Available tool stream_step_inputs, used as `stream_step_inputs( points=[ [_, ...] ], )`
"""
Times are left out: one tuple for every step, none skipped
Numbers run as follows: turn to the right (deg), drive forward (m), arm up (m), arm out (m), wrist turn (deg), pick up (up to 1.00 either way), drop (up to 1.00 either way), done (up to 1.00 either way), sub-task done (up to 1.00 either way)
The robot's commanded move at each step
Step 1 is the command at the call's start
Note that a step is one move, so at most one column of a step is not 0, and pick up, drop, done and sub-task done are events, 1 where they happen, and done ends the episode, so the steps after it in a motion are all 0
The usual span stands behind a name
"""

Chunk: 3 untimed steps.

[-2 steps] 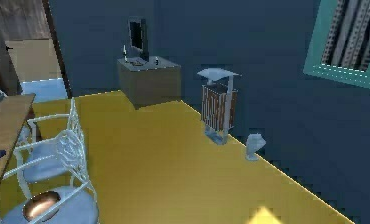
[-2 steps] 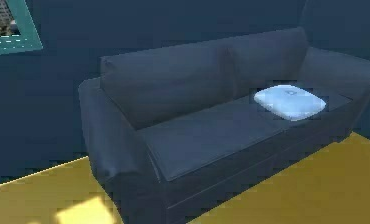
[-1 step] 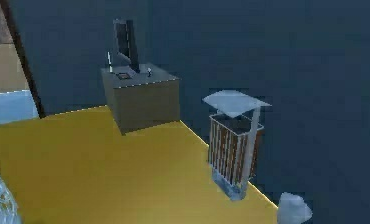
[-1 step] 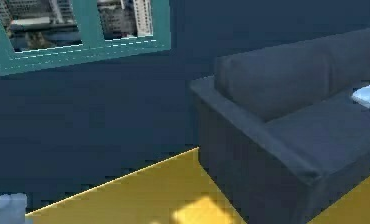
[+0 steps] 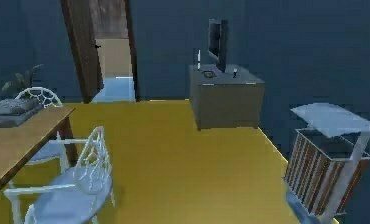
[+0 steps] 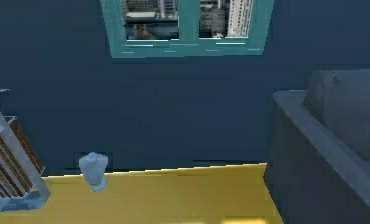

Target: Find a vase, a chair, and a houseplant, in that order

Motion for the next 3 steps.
stream_step_inputs(
  points=[
    [0.0, 0.60, 0.00, 0.00, 0.0, 0.00, 0.00, 0.00, 0.00],
    [-9.0, 0.00, 0.00, 0.00, 0.0, 0.00, 0.00, 0.00, 0.00],
    [0.0, 1.00, 0.00, 0.00, 0.0, 0.00, 0.00, 0.00, 0.00]
  ],
)
